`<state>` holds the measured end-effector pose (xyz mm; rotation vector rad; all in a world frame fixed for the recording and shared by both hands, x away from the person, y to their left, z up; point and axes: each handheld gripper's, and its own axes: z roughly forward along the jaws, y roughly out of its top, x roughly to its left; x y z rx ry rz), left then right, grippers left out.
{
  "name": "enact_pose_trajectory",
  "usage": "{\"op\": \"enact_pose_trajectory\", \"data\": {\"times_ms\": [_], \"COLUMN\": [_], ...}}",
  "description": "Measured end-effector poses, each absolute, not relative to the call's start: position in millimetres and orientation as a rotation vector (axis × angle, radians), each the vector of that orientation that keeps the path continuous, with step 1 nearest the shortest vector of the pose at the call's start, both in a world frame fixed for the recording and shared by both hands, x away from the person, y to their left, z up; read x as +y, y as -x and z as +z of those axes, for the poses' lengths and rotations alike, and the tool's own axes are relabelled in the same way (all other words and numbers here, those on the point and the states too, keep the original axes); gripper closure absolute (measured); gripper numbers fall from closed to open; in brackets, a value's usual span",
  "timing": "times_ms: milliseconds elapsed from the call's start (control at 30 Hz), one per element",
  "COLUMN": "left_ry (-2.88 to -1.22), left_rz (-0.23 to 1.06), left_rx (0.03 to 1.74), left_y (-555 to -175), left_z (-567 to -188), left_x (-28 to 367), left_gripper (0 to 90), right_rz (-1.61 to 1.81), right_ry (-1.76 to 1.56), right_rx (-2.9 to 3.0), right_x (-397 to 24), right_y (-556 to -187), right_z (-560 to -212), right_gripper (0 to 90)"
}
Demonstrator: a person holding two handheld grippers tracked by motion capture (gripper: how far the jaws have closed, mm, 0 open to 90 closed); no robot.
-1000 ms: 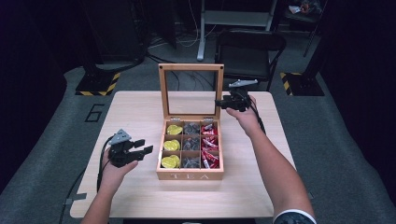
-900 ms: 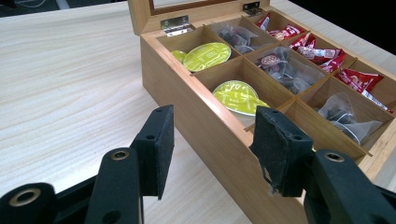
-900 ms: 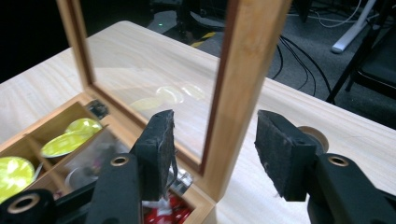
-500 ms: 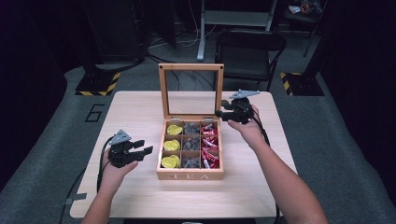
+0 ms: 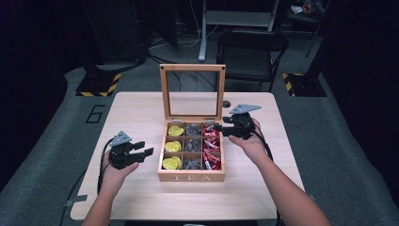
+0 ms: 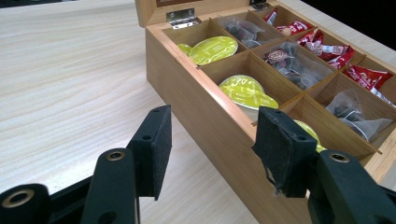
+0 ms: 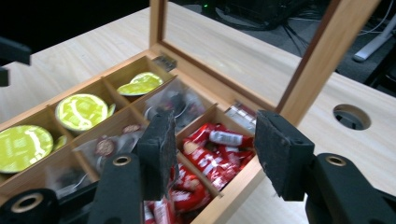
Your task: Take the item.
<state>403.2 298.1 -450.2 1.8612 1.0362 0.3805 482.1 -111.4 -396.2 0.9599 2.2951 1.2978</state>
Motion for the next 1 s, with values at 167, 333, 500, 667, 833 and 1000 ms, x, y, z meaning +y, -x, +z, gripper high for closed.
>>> {"op": "enact_pose_trajectory", "data": {"times_ms": [167,333,500,667,833,1000], "left_ry": [-1.863,-1.867,-1.873,-1.875,-1.872,-1.874], "left_rz": [0.384,0.387,0.390,0.390,0.390,0.390], "left_rx": [1.038,1.035,1.032,1.036,1.041,1.037], "left_y": [-402.7,-402.6,-402.9,-402.7,-402.6,-403.0], "left_z": [-450.2,-450.2,-450.7,-450.9,-452.0,-451.9], "left_x": [298.6,299.1,298.1,297.5,297.2,297.0], "left_gripper": [46.1,46.1,46.0,46.0,46.0,45.8], "right_rz": [1.290,1.285,1.272,1.291,1.289,1.295], "right_ry": [-0.952,-0.950,-0.933,-0.915,-0.914,-0.924], "right_rx": [2.309,2.327,2.355,2.354,2.354,2.368], "right_x": [-108.9,-106.6,-103.9,-102.5,-101.8,-100.7], "right_y": [-471.1,-462.2,-455.3,-449.2,-442.7,-438.5], "right_z": [-402.9,-408.5,-414.0,-417.4,-422.9,-430.1], "right_gripper": [47.8,47.8,49.0,49.2,49.2,50.3]}}
